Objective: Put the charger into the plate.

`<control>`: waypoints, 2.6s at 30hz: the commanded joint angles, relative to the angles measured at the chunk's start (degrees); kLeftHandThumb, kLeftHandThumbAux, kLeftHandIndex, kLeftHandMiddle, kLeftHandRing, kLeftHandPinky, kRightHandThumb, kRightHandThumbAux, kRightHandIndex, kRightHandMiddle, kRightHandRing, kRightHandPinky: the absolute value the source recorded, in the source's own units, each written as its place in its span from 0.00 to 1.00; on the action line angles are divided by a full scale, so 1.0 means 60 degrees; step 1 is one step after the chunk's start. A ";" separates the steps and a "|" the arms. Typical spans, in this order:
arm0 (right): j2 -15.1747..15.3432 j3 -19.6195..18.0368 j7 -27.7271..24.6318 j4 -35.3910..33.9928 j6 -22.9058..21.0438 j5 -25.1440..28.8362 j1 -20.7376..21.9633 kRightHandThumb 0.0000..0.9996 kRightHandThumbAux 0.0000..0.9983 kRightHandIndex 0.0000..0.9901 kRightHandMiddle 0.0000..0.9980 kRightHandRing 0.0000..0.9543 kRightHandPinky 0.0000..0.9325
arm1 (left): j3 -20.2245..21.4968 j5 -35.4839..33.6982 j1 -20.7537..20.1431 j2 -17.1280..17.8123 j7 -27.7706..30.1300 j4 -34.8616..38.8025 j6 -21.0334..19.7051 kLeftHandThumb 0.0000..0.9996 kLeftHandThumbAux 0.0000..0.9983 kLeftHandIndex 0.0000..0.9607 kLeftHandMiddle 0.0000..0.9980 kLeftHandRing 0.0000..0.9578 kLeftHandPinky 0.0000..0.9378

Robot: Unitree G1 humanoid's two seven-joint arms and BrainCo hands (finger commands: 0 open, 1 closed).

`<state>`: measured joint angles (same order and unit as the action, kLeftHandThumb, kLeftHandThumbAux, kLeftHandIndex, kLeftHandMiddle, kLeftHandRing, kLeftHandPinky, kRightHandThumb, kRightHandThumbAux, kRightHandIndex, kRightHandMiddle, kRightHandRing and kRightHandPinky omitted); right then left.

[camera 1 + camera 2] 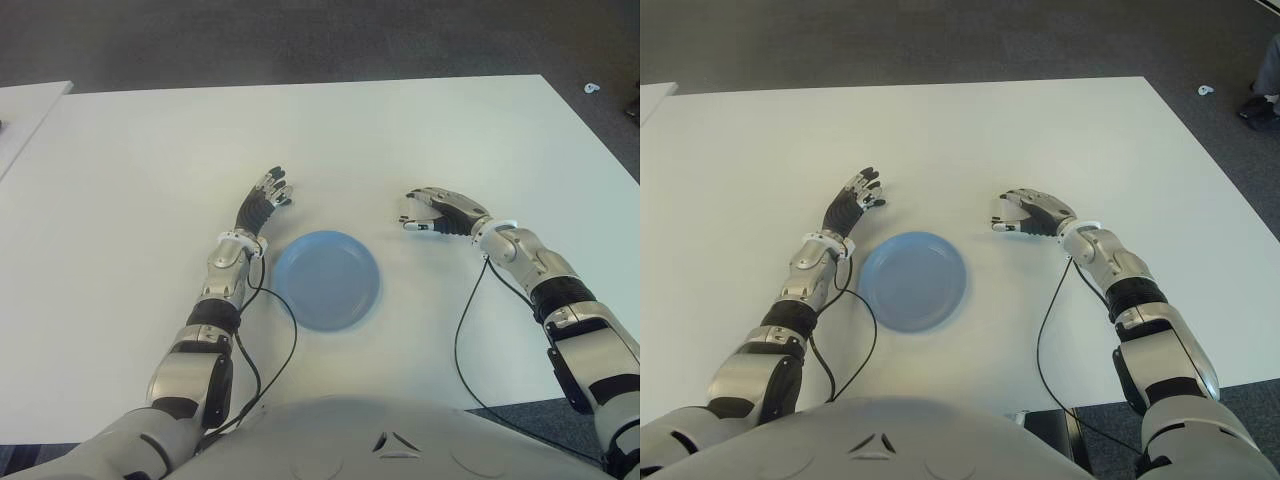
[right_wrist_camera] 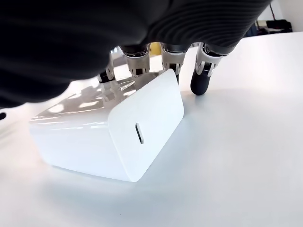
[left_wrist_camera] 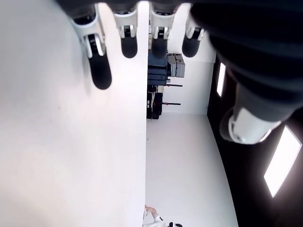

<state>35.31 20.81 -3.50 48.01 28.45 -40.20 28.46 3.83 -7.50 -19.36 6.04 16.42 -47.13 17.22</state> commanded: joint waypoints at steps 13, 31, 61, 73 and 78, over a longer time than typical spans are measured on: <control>0.0028 0.0145 -0.0111 0.0407 -0.0027 0.0253 -0.0002 0.39 0.11 0.00 0.00 0.00 0.00 | -0.0033 0.0088 0.0459 0.0042 0.0208 -0.0337 -0.0645 0.13 0.61 0.00 0.02 0.03 0.07; 0.0248 0.0447 0.0276 -0.0076 0.0035 -0.0042 -0.0370 0.36 0.11 0.00 0.00 0.00 0.00 | -0.0092 0.0171 0.0475 0.0141 0.0223 -0.0287 -0.0667 0.11 0.63 0.00 0.02 0.02 0.06; 0.0464 0.1578 0.3148 -0.0261 -0.0846 -0.1782 -0.1070 0.29 0.11 0.00 0.00 0.00 0.00 | 0.0028 0.0095 0.0407 0.0237 0.0439 -0.0467 -0.0414 0.09 0.64 0.00 0.02 0.02 0.07; 0.0237 0.2147 0.4451 0.0740 -0.1011 -0.2220 -0.0920 0.29 0.13 0.00 0.00 0.00 0.00 | 0.0129 -0.0051 0.0380 0.0204 0.0527 -0.0535 -0.0431 0.10 0.64 0.01 0.03 0.03 0.09; 0.0165 0.2360 0.4769 0.1136 -0.0947 -0.2246 -0.0785 0.28 0.14 0.00 0.00 0.00 0.00 | 0.0186 -0.0074 0.0376 0.0179 0.0555 -0.0549 -0.0426 0.12 0.64 0.02 0.03 0.04 0.09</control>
<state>37.23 32.72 26.01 51.81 23.23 -51.65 25.42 4.74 -8.01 -19.41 7.09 19.15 -47.81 17.36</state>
